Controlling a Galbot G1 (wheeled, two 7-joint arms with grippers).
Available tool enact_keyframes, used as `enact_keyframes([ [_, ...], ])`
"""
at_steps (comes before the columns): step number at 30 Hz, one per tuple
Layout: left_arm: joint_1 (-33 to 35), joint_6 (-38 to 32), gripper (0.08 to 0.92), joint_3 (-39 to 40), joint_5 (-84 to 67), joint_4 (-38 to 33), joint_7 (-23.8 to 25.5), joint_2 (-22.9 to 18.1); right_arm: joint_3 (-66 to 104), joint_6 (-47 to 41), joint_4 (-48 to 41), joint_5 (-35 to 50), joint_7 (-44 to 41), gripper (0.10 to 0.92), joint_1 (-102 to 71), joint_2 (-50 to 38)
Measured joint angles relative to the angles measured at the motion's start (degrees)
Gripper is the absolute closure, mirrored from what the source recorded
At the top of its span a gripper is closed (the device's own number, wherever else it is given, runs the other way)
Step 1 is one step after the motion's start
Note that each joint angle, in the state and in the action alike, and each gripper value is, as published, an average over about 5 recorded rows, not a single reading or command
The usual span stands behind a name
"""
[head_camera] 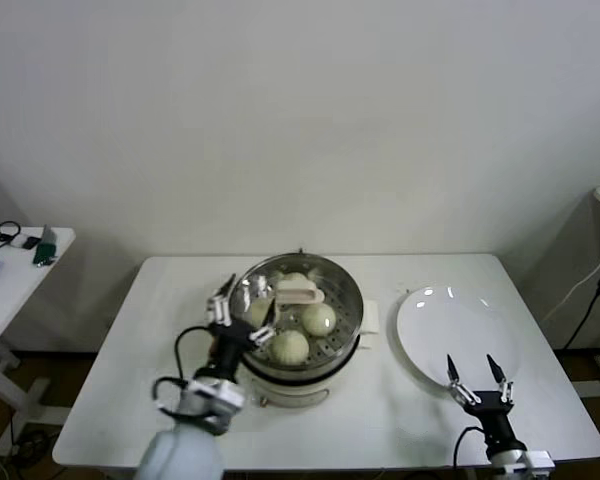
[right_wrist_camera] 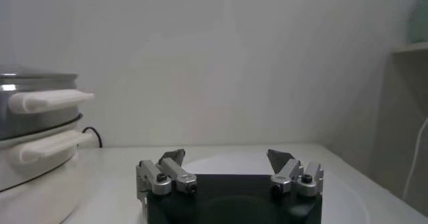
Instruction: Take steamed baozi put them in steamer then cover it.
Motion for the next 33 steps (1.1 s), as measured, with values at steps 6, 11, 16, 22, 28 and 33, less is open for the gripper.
enact_keyframes([
  [6,4.98,-8.82,0.177,-13.86,-21.44,3.52,0.30,1.27,-0.24,-0.14,-0.75,0.15,0.42,0.203,0.60,-0.23],
  [11,7.55,-14.95,0.177,-20.60,-33.00,8.51,1.49,2.02,-0.44,0.30,-1.40,0.52,0.49,0.203,0.83,-0.08],
  [16,9.17,-20.16,0.177,-23.50,-38.83,13.54,2.65,1.93,-0.39,0.45,-1.59,0.82,0.54,0.203,0.89,-0.18],
  [22,10.38,-24.72,0.177,-24.18,-41.91,18.03,3.54,1.25,0.11,0.51,-2.00,1.09,0.63,0.203,1.05,-0.28],
  [28,10.97,-27.05,0.177,-24.15,-43.31,20.06,4.18,0.69,0.25,0.40,-2.23,1.37,0.64,0.203,1.17,-0.50],
  [33,11.27,-28.01,0.177,-24.25,-44.11,20.79,4.36,0.60,0.28,0.31,-2.26,1.48,0.64,0.203,1.31,-0.58],
])
